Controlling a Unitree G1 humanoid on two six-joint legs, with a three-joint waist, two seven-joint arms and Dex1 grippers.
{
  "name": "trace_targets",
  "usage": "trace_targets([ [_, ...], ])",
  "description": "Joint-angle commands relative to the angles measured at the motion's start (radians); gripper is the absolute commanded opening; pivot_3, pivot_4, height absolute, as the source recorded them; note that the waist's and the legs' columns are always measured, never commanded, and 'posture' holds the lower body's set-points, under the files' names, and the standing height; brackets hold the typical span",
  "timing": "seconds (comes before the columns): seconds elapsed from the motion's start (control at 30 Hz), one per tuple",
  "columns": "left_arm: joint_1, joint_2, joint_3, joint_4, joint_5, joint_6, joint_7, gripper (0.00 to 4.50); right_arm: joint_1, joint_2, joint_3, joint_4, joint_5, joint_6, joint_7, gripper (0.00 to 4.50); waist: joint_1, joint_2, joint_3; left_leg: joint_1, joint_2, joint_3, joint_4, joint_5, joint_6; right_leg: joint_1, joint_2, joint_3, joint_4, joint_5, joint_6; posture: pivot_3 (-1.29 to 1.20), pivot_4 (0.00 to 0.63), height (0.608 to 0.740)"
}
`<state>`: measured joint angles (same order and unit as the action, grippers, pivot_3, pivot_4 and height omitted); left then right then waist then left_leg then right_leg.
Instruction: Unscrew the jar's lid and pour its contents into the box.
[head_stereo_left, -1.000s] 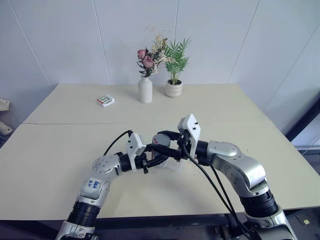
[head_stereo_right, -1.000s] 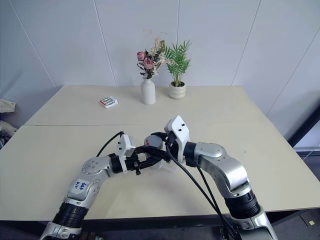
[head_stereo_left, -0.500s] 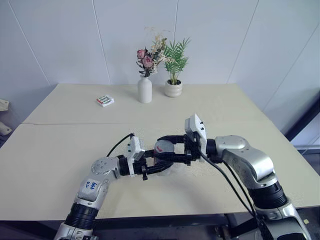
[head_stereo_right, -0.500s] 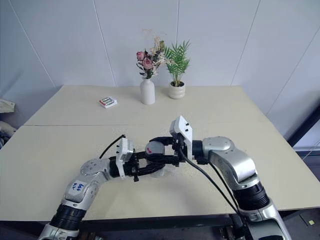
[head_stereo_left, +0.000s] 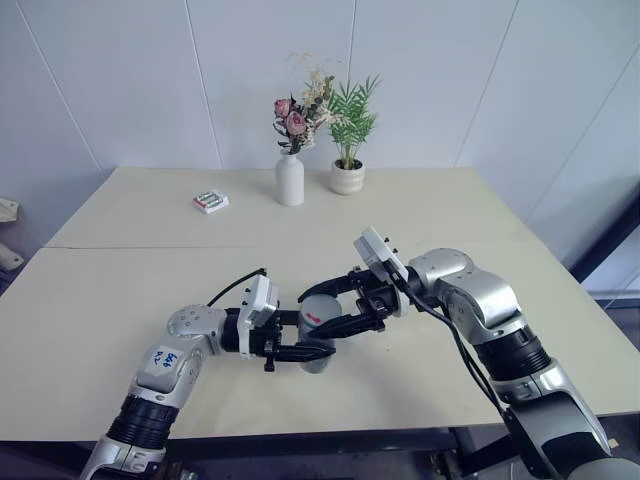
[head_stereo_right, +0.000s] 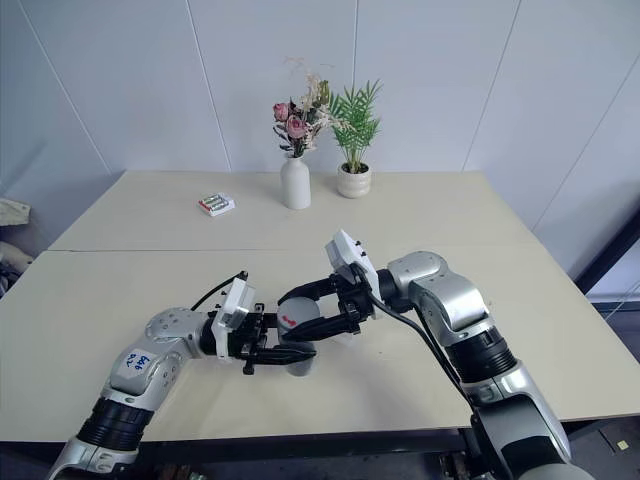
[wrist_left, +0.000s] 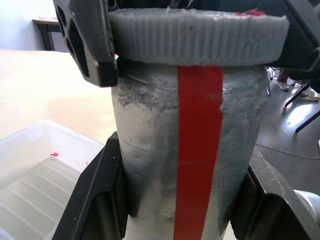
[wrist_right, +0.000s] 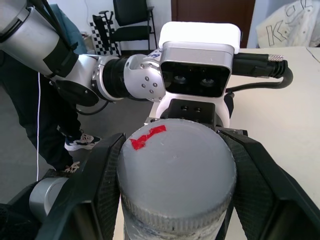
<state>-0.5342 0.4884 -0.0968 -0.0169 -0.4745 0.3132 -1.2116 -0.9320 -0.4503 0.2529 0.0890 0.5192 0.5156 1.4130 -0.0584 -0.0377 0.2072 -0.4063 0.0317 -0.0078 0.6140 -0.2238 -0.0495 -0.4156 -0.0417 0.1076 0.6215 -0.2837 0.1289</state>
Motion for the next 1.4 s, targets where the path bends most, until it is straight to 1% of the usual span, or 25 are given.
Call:
trace_targets([
  [0.03, -0.006, -0.016, 0.001, -0.006, 0.000, -0.051, -0.012, 2.04, -0.015, 0.008, -0.048, -0.010, 0.015, -0.028, -0.001, 2.60, 0.000, 0.000, 0.000, 0.000, 0.000, 0.000, 0.000, 0.000, 0.000, 0.000, 0.000, 0.000, 0.000, 0.000, 0.000, 0.00, 0.150, 0.740],
  [0.23, 0.002, -0.046, 0.028, -0.009, -0.008, -0.092, 0.016, 2.04, 0.016, 0.010, -0.076, -0.031, 0.026, 0.008, -0.053, 2.60, -0.001, 0.000, 0.000, 0.000, 0.000, 0.000, 0.000, 0.000, 0.000, 0.000, 0.000, 0.000, 0.001, 0.000, 0.000, 0.00, 0.150, 0.740],
  [0.3, 0.002, -0.048, 0.029, -0.009, -0.009, -0.097, 0.016, 2.04, 0.021, 0.007, -0.079, -0.036, 0.030, 0.016, -0.058, 3.35, -0.001, 0.000, 0.000, 0.000, 0.000, 0.000, 0.000, 0.000, 0.000, 0.000, 0.000, 0.000, 0.001, 0.000, 0.000, 0.00, 0.150, 0.740],
  [0.33, 0.003, -0.048, 0.029, -0.010, -0.010, -0.098, 0.016, 2.04, 0.024, 0.006, -0.081, -0.037, 0.032, 0.020, -0.063, 3.57, 0.000, 0.000, 0.000, 0.000, 0.000, 0.000, 0.000, 0.000, 0.000, 0.000, 0.000, 0.000, 0.001, 0.000, 0.000, 0.00, 0.150, 0.740],
  [0.37, 0.002, -0.048, 0.029, -0.010, -0.010, -0.100, 0.015, 2.04, 0.027, 0.004, -0.082, -0.039, 0.034, 0.021, -0.064, 3.97, 0.000, 0.000, 0.000, 0.000, 0.000, 0.000, 0.000, 0.000, 0.000, 0.000, 0.000, 0.000, 0.001, 0.000, 0.000, 0.00, 0.150, 0.740],
  [0.43, 0.001, -0.045, 0.029, -0.010, -0.016, -0.097, 0.010, 2.04, 0.032, 0.004, -0.089, -0.042, 0.039, 0.024, -0.073, 4.47, 0.000, 0.000, 0.000, 0.000, 0.000, 0.000, 0.000, 0.000, 0.000, 0.000, 0.000, 0.000, 0.001, 0.000, 0.000, 0.00, 0.150, 0.740],
  [0.8, 0.002, -0.035, 0.035, -0.011, -0.022, -0.094, 0.002, 2.04, 0.032, 0.009, -0.126, -0.045, 0.066, 0.013, -0.071, 4.47, -0.001, 0.000, 0.000, 0.000, 0.000, 0.000, 0.000, 0.000, 0.000, 0.000, 0.000, 0.000, 0.001, 0.000, 0.000, 0.00, 0.150, 0.740],
  [1.07, 0.016, -0.027, 0.042, -0.020, -0.027, -0.086, 0.009, 2.04, 0.047, -0.013, -0.145, -0.086, 0.080, 0.008, -0.064, 4.47, -0.001, 0.000, 0.000, 0.000, 0.000, 0.000, 0.000, 0.000, 0.000, 0.000, 0.000, 0.000, 0.001, 0.000, 0.000, 0.00, 0.150, 0.740],
  [1.23, 0.027, -0.028, 0.052, -0.023, -0.027, -0.081, 0.033, 2.04, 0.065, -0.001, -0.137, -0.144, 0.081, 0.022, -0.117, 4.47, -0.001, 0.000, 0.000, 0.000, 0.000, 0.000, 0.000, 0.000, 0.000, 0.000, 0.000, 0.000, 0.001, 0.000, 0.000, 0.00, 0.150, 0.740],
  [1.4, 0.037, -0.033, 0.062, -0.029, -0.027, -0.073, 0.058, 2.04, 0.090, 0.026, -0.097, -0.176, 0.026, 0.026, -0.219, 4.47, 0.000, 0.000, 0.000, 0.000, 0.000, 0.000, 0.000, 0.000, 0.000, 0.000, 0.000, 0.000, 0.001, 0.000, 0.000, 0.00, 0.150, 0.740],
])
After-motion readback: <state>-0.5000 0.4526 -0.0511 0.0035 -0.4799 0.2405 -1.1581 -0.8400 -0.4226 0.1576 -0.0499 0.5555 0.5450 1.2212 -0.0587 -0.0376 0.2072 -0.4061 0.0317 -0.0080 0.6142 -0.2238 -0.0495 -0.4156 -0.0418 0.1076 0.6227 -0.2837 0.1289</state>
